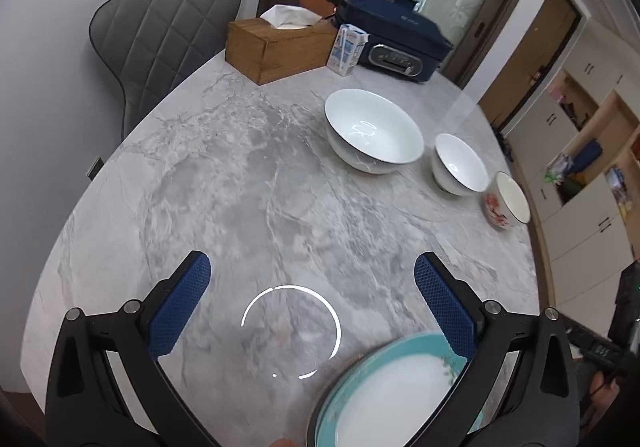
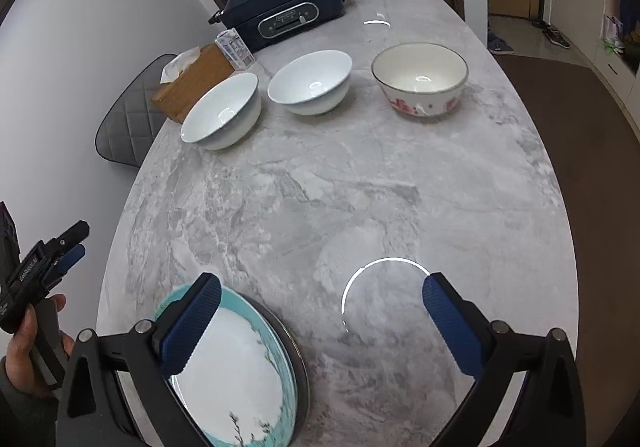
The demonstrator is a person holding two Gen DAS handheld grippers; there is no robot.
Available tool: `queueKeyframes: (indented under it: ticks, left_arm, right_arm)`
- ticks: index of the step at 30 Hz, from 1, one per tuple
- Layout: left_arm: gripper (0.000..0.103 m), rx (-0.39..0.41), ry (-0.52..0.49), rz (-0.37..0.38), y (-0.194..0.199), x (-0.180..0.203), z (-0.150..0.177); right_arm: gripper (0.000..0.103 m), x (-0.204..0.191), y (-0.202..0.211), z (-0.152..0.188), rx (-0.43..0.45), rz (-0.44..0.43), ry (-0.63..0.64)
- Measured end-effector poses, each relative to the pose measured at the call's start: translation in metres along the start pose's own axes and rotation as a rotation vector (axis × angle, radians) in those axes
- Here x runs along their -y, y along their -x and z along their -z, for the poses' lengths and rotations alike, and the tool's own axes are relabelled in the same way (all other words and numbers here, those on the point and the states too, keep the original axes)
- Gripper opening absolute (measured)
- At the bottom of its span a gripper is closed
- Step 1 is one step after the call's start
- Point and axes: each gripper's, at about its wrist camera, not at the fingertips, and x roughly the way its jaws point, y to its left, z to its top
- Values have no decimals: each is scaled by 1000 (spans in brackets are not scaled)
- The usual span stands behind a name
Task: Organize plates and bowls
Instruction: 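Move the open left tool to the rim of the large white bowl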
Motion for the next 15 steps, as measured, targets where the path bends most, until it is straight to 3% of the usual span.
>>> queueKeyframes:
  ticks: [3, 6, 11, 15]
  left_arm:
    - [102, -86, -4, -50, -30, 0, -40]
    - [102, -34, 1, -59, -46, 1, -73]
    - [102, -72, -34, -97, -98, 8, -124]
    - [102, -101, -64, -120, -137, 12, -146]
  right_arm:
    - [103, -15, -18, -50, -22, -61, 6]
    - [102, -34, -38, -98, -17, -139, 32]
    - [102, -69, -86, -168, -33, -186, 85]
    - [81, -90, -125, -203, -46, -186, 144]
